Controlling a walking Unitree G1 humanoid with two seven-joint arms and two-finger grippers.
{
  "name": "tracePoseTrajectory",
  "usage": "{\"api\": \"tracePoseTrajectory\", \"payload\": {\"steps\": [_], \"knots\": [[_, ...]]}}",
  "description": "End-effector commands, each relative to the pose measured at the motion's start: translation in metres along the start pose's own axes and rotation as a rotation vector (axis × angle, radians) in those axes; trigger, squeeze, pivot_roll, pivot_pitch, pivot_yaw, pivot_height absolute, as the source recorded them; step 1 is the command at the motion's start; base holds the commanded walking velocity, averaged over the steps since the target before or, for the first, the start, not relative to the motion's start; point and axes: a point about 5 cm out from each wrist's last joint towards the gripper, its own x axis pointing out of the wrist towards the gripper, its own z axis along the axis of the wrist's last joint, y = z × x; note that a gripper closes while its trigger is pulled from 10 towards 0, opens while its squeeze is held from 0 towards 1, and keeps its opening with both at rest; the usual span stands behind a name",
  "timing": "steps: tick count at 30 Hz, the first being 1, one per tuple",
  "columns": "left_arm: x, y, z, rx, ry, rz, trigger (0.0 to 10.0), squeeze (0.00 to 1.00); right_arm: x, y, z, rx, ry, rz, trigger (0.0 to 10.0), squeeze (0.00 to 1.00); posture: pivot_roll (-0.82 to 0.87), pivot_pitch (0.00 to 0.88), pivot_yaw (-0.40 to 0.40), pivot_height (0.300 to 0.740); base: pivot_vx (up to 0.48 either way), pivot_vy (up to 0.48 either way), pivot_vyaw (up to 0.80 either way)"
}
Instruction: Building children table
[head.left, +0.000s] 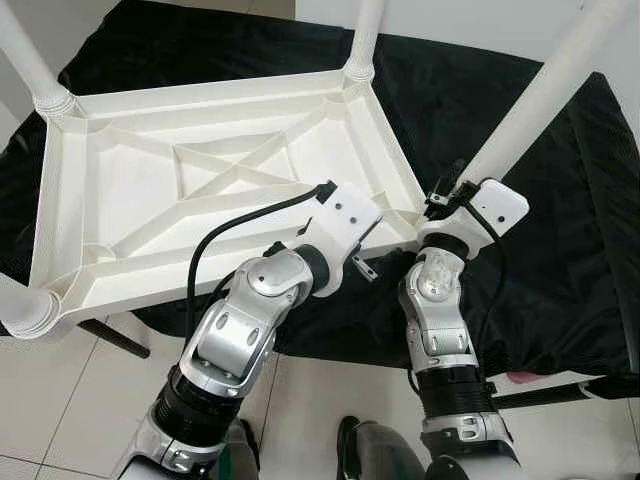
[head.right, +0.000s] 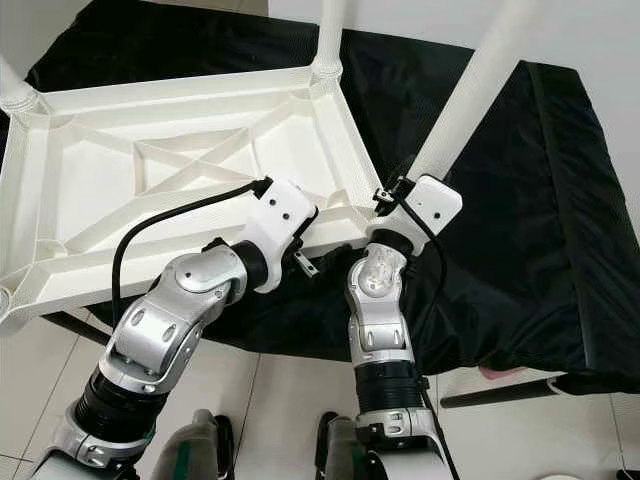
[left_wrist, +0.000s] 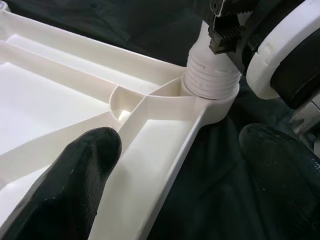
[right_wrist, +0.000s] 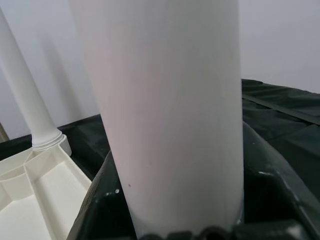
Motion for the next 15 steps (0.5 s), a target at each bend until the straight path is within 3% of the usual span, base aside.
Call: {"api": "tracePoseTrajectory", "payload": {"steps": [1, 8, 9, 10, 11, 15], "knots": [[0.0, -0.0025, 0.0032, 0.004, -0.008, 0.008, 10.0, 0.0, -0.0187, -0.0219, -0.0541, -0.144, 0.273, -0.095, 10.0, 0.0, -0.01, 0.183, -0.002, 0.74, 0.0, 0.0, 0.0], [-0.0007, -0.003, 0.0023, 0.003, -0.005, 0.009, 10.0, 0.0, -0.0186, -0.0245, -0.0569, -0.15, 0.284, -0.101, 10.0, 0.0, -0.01, 0.18, -0.005, 0.74, 0.0, 0.0, 0.0], [-0.0005, -0.003, 0.0023, 0.004, -0.006, 0.009, 10.0, 0.0, -0.0184, -0.0244, -0.0571, -0.141, 0.285, -0.094, 10.0, 0.19, -0.01, 0.179, -0.005, 0.74, 0.0, 0.0, 0.0], [-0.0005, -0.003, 0.0023, 0.004, -0.006, 0.009, 10.0, 0.0, -0.0184, -0.0244, -0.0571, -0.141, 0.285, -0.094, 10.0, 0.19, -0.01, 0.179, -0.005, 0.74, 0.0, 0.0, 0.0], [-0.0004, -0.0031, 0.0023, 0.003, -0.007, 0.009, 10.0, 0.0, -0.0183, -0.0245, -0.0568, -0.136, 0.283, -0.091, 10.0, 1.0, -0.01, 0.177, -0.005, 0.74, 0.0, 0.0, 0.0], [0.0002, -0.0035, 0.0026, 0.002, -0.01, 0.006, 10.0, 0.0, -0.0183, -0.0238, -0.0558, -0.127, 0.274, -0.071, 10.0, 1.0, -0.01, 0.174, -0.005, 0.74, 0.0, 0.0, 0.0]]}}
